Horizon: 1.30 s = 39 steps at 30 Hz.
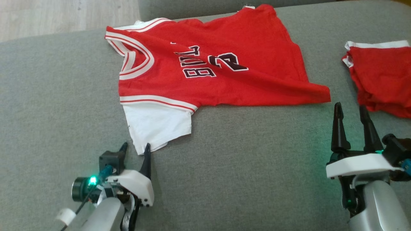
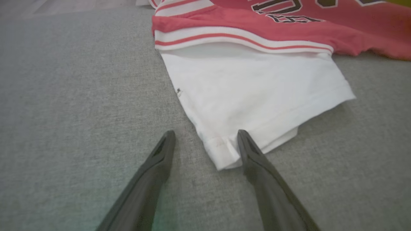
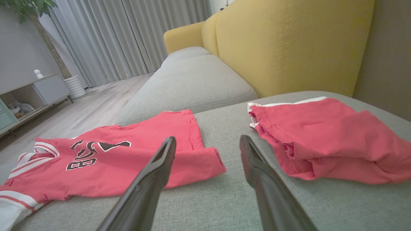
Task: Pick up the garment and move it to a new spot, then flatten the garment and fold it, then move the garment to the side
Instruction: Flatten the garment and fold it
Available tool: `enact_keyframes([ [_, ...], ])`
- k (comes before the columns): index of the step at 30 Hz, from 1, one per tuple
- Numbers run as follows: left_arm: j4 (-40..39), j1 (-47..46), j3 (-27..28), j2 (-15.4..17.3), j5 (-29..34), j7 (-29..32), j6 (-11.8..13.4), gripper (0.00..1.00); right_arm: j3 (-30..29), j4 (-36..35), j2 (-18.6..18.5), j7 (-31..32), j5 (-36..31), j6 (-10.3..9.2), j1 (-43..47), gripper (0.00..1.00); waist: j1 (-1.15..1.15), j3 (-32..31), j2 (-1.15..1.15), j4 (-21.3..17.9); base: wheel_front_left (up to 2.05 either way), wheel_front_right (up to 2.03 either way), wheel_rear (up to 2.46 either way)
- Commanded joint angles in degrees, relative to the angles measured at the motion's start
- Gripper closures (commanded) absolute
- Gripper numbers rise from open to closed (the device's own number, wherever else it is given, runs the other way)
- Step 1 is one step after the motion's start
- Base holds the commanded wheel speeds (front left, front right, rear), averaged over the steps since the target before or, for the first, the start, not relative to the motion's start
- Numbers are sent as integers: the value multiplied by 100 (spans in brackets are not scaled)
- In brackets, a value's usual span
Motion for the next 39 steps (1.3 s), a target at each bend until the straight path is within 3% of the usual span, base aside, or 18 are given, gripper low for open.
enact_keyframes([
  [1, -23, -172, 183, 132, -51, 93, -16, 0, 150, -140, -22, -87, 40, -5, -234, 0, 0, 22, 0, -19, 0, 0, 0],
  [3, 22, -180, 158, 131, -84, 204, -43, 0, 144, -107, -22, -102, 49, -5, -237, 0, 0, 30, 0, -27, 0, 0, 0],
  [4, 33, -182, 139, 133, -92, 249, -61, 53, 135, -91, -22, -109, 51, -5, -238, 0, 0, 28, 0, -27, 0, 0, 0],
  [5, 36, -183, 130, 133, -106, 273, -74, 93, 126, -77, -22, -116, 51, -5, -239, 0, 0, 23, 0, -24, 0, 0, 0],
  [6, 34, -182, 119, 136, -114, 287, -90, 100, 115, -63, -22, -122, 50, -5, -242, 0, 0, 15, 0, -18, 0, 0, 0],
  [14, -172, -154, 157, 174, -164, 84, -72, 100, 39, 33, -22, -142, -15, -5, -265, 0, 0, -127, 0, 102, 0, 0, 0],
  [20, -617, -212, 429, 223, -115, -896, 103, 100, 38, 92, -22, -107, -50, -5, -246, 0, 0, -225, 0, 196, 0, 0, 0],
  [24, -922, -207, 571, 262, -80, -1231, 171, 100, 55, 148, -22, 67, -66, -5, -221, 0, 0, -256, 0, 244, 0, 0, 0],
  [31, -1480, -186, 744, 245, 60, -1390, 253, 100, 101, 394, -22, 430, -71, -5, -289, 0, 0, -210, 0, 347, 0, 0, 0],
  [39, -1854, -93, 823, 132, 273, -1409, 164, 100, 59, 1279, -22, 729, -47, -5, -756, 0, 0, -129, 0, 484, 0, 0, 0],
])
